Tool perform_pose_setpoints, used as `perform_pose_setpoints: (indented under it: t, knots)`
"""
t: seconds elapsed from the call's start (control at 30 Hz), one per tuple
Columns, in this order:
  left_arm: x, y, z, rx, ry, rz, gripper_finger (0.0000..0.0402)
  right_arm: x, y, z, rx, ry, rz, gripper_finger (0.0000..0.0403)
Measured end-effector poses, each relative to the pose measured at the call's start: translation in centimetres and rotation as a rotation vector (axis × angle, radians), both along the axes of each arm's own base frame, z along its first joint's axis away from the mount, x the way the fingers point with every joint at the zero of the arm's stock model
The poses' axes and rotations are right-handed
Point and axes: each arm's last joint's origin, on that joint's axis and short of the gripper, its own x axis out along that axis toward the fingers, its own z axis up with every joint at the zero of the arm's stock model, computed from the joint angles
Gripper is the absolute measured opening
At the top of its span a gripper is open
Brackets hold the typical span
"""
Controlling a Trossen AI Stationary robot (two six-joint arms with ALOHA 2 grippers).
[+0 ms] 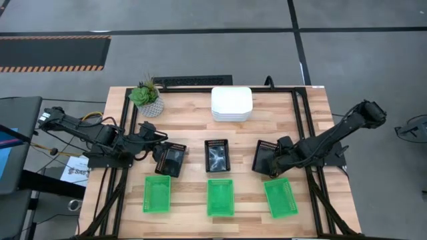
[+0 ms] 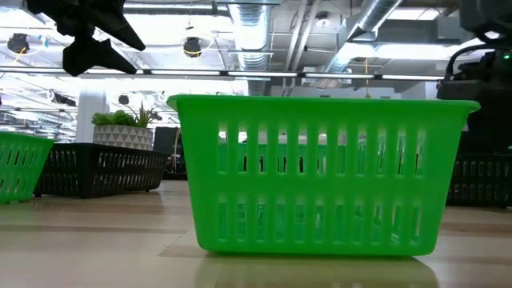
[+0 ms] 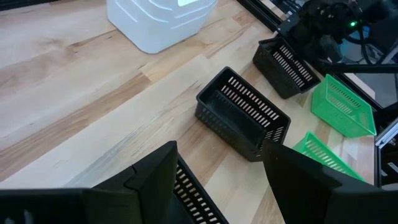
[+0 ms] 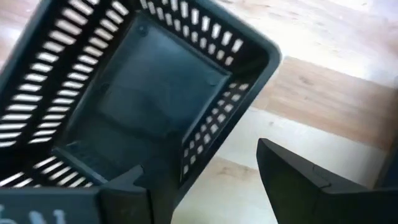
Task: Stack baskets by color
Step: Stack the right black bin on the middle black bin
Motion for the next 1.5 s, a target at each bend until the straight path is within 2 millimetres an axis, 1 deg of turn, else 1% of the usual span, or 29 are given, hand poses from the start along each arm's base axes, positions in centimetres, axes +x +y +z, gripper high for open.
perform_pose_setpoints:
  t: [0.13,0.23,0.6,0.63,0.77,0.83,0.93,1.03,1.13,1.27,1.37,1.43,1.5]
  knots:
    - [0.0,0.0,0.0,0.007,0.002,-0.004,0.0224,0.1,-0.2,-0.1,-0.003,0.002,0.002,0.0194]
    - [0.0,0.0,0.0,0.015,0.005,-0.010,0.0224,0.2,-0.4,-0.1,-0.006,0.006,0.007,0.0164]
    - [0.0,0.0,0.0,0.033,0.011,-0.022,0.0224,0.6,-1.2,0.0,-0.033,-0.007,-0.005,0.0017]
    - [0.0,0.0,0.0,0.036,0.012,-0.024,0.0224,0.6,-1.4,0.0,-0.044,-0.008,-0.002,0.0012]
    - [0.0,0.0,0.0,0.036,0.012,-0.024,0.0224,1.4,-2.4,0.8,-0.079,-0.019,-0.006,0.0018]
    - [0.0,0.0,0.0,0.036,0.013,-0.024,0.0224,2.1,-3.1,1.8,-0.106,-0.046,0.009,0.0011]
    - [0.0,0.0,0.0,0.036,0.012,-0.023,0.0224,3.7,-4.3,4.0,-0.158,-0.111,0.045,0.0007]
    - [0.0,0.0,0.0,0.037,0.012,-0.021,0.0224,5.4,-5.5,6.5,-0.211,-0.220,0.080,0.0009]
    - [0.0,0.0,0.0,0.037,0.011,-0.020,0.0224,7.2,-6.3,8.6,-0.262,-0.382,0.121,0.0003]
    - [0.0,0.0,0.0,0.027,0.008,-0.014,0.0224,9.1,-6.5,10.5,-0.321,-0.620,0.159,0.0003]
    - [0.0,0.0,0.0,0.023,0.007,-0.012,0.0224,10.5,-6.0,11.1,-0.342,-0.743,0.172,0.0003]
    - [0.0,0.0,0.0,0.021,0.007,-0.013,0.0224,11.2,-5.6,10.7,-0.343,-0.754,0.173,0.0003]
    - [0.0,0.0,0.0,0.022,0.007,-0.012,0.0224,12.4,-5.0,9.9,-0.325,-0.768,0.166,0.0002]
